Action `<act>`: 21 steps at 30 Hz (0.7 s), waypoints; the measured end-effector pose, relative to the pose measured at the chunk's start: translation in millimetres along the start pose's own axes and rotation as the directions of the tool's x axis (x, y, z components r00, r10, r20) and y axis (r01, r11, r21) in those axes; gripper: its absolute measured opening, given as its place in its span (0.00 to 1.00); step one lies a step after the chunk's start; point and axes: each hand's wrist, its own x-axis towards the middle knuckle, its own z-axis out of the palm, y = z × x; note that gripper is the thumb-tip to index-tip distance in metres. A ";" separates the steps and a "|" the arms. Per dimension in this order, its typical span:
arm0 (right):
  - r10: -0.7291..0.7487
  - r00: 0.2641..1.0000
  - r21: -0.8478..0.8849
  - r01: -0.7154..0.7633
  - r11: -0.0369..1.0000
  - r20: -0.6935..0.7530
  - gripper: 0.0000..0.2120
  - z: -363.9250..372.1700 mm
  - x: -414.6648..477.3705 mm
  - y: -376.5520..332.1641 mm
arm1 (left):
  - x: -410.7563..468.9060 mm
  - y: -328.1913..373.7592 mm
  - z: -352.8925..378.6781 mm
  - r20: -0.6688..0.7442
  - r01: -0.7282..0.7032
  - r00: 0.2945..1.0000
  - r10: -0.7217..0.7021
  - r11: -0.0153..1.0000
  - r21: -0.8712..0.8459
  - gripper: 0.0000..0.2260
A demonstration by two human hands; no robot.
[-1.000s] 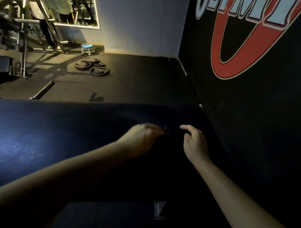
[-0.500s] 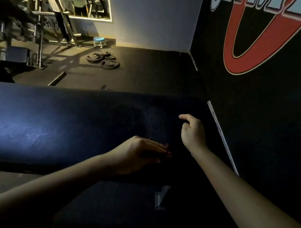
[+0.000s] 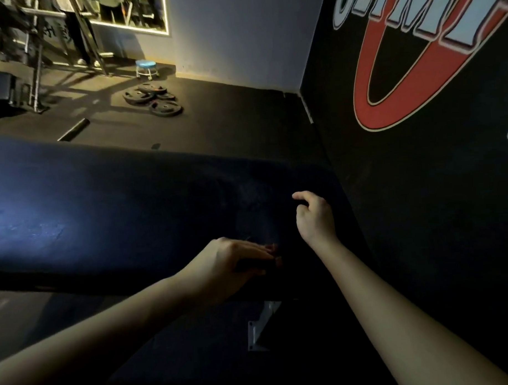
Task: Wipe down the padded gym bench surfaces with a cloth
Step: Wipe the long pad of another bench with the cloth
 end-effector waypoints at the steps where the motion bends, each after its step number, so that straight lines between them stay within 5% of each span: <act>1: 0.001 1.000 -0.002 -0.001 1.000 0.011 0.20 -1.4 -2.1 -2.4 | -5.9 3.7 -3.5 0.048 0.008 0.999 -0.008 1.000 -0.007 0.15; 4: -0.023 0.999 0.016 0.023 1.000 0.027 0.18 -7.0 -12.1 -11.7 | -16.9 15.3 -17.9 0.186 0.133 0.976 -0.117 0.988 -0.074 0.13; 6: -0.055 0.997 0.053 0.052 0.997 0.051 0.16 -8.4 -25.1 -18.5 | -22.1 20.6 -26.7 0.154 0.265 0.961 -0.230 0.925 -0.272 0.10; 10: -0.077 0.984 0.335 0.019 0.942 0.163 0.14 -10.1 -60.6 -38.3 | -25.9 23.4 -42.3 0.030 0.375 0.843 -0.537 0.547 -0.748 0.10; 13: -0.043 0.958 0.566 -0.132 0.814 0.284 0.12 -9.1 -81.6 -53.9 | -25.1 22.9 -52.3 0.053 0.336 0.798 -0.600 0.371 -0.866 0.11; 16: -0.086 0.911 0.631 -0.209 0.747 0.403 0.14 -3.5 -97.6 -66.7 | -25.0 23.9 -58.0 0.058 0.298 0.791 -0.609 0.301 -0.906 0.11; 21: -0.063 0.937 0.531 -0.139 0.836 0.344 0.08 -2.1 -112.7 -81.8 | -29.3 21.9 -74.4 0.061 0.327 0.797 -0.601 0.344 -0.880 0.12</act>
